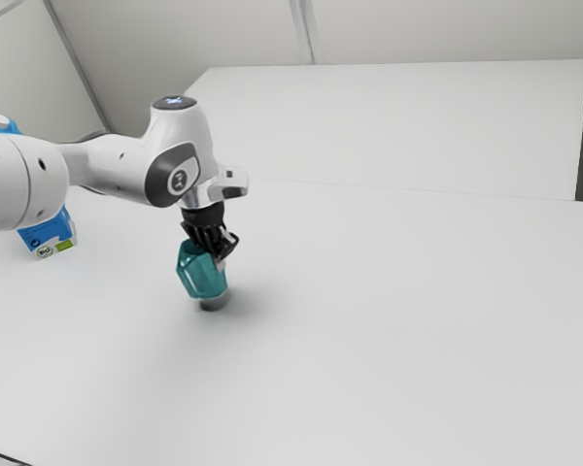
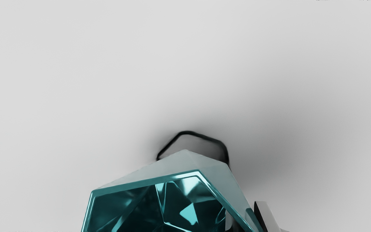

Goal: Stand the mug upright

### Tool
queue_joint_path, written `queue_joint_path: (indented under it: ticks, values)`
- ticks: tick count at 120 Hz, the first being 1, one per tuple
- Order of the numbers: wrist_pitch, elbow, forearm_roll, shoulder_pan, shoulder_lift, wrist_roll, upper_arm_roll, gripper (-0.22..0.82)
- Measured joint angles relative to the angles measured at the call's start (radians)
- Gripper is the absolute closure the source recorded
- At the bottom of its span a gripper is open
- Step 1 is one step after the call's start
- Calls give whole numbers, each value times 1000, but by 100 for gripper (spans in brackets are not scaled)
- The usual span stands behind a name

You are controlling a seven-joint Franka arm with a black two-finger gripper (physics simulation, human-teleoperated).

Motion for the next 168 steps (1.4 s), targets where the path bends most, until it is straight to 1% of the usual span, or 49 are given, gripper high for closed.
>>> queue_joint_path:
  ticks: [68,76,108,122,133,144,163,168]
  values:
    - [0,-6,-15,-31,25,-100,0,78]
    - [0,-5,-16,-31,27,-107,0,77]
    - [-3,-8,-27,-31,24,-116,0,64]
    - [-5,-9,-28,-31,19,-119,0,46]
    - [-5,-10,-28,-31,13,-121,0,37]
    - [-15,-12,-34,-31,3,-123,0,31]
    - [-75,-10,-51,-31,-36,-134,0,24]
    - [-86,-7,-54,-31,-48,-136,0,21]
